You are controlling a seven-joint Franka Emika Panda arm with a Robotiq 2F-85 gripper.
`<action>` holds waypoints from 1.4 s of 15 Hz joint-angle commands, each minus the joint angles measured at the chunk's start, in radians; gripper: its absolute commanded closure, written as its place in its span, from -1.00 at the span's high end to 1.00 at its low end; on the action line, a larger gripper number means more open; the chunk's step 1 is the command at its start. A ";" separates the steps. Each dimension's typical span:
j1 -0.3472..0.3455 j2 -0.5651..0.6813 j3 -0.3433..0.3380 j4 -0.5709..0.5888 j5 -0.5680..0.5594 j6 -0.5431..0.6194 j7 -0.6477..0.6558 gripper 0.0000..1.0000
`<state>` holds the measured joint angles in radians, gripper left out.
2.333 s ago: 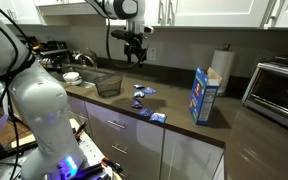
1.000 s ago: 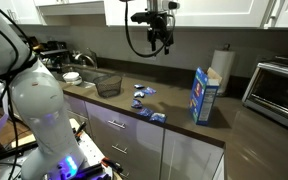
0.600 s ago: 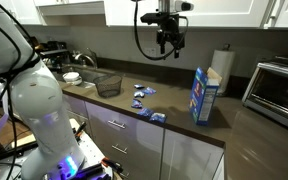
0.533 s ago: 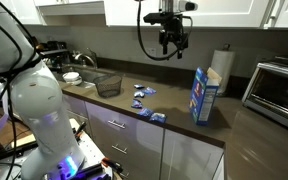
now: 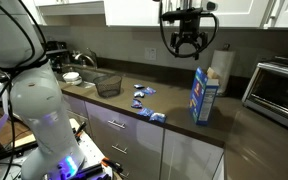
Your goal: Slide the box to the left
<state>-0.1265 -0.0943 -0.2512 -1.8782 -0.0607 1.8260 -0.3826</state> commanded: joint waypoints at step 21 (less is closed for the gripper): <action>-0.059 0.159 0.017 0.077 0.060 0.111 -0.213 1.00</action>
<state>-0.1590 0.0365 -0.2525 -1.8195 -0.0321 1.9377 -0.5354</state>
